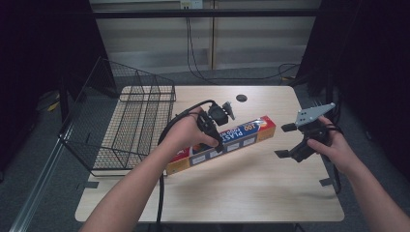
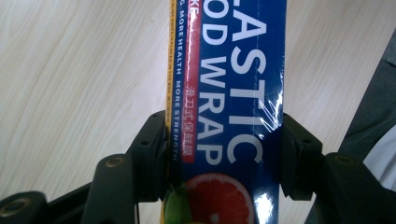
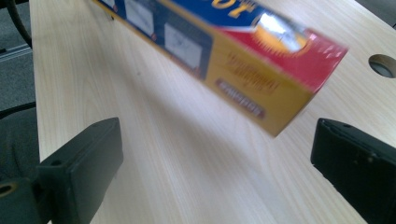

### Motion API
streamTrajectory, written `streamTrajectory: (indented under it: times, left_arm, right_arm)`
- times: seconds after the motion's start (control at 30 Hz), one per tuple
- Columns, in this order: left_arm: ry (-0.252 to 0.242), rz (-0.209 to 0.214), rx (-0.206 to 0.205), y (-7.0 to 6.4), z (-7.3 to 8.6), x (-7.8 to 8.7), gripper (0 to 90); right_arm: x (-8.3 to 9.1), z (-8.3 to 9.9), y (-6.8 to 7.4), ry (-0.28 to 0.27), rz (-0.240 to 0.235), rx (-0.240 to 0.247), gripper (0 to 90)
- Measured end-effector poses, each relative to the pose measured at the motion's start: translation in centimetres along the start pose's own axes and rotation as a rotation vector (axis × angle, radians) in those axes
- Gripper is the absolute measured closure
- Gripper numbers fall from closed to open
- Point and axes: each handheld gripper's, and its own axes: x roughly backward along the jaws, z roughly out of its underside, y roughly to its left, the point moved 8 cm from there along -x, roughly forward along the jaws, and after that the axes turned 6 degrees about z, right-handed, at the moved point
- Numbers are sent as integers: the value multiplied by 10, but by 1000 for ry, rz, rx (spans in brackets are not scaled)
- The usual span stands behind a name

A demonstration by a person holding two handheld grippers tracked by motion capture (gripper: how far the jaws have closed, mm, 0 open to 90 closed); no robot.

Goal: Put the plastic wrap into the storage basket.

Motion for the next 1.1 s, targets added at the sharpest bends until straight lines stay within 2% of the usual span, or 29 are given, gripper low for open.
streamTrajectory:
  times: [0.17,0.23,0.37,0.5,0.53,0.57,0.63,0.7,0.73,0.77,0.8,0.87,0.9,0.93,1.0,1.03,1.07,1.1]
  left_arm:
    - [-2,0,55,6,4,9,445]
    - [5,-7,69,9,6,11,445]
    - [-8,-13,129,13,8,16,445]
    - [8,-31,128,20,11,24,445]
    - [12,-34,141,21,13,26,445]
    - [7,-43,138,23,13,27,445]
    - [-6,-37,169,24,14,29,445]
    - [-4,-43,164,27,16,32,445]
    - [-9,-45,187,27,17,32,445]
    - [-3,-47,174,28,18,33,445]
    - [-8,-50,187,28,18,34,445]
    - [-5,-53,183,30,19,36,445]
    - [-8,-50,203,30,20,36,445]
    - [-20,-57,206,31,20,37,445]
    - [-8,-60,196,32,21,39,445]
    - [-16,-61,216,31,21,39,445]
    - [-4,-60,203,32,22,41,445]
    - [-16,-61,224,32,22,41,445]
  right_arm:
    - [-9,3,9,10,6,24,26]
    - [-11,4,12,8,11,21,21]
    - [-18,6,18,6,-2,16,24]
    - [-22,7,21,-3,3,18,25]
    - [-25,8,21,-11,-1,1,25]
    - [-26,8,22,-13,3,2,25]
    - [-27,9,24,-16,7,3,25]
    - [-29,10,25,-20,19,3,25]
    - [-30,11,25,-16,25,5,25]
    - [-31,12,26,-13,31,8,25]
    - [-31,13,27,-15,30,9,28]
    - [-32,14,28,-20,36,10,25]
    - [-32,15,28,-25,42,6,25]
    - [-32,15,28,-32,36,0,25]
    - [-34,16,29,-41,31,-12,25]
    - [-35,17,29,-32,40,-6,29]
    - [-35,17,29,-31,43,2,28]
    - [-36,17,29,-35,44,0,25]
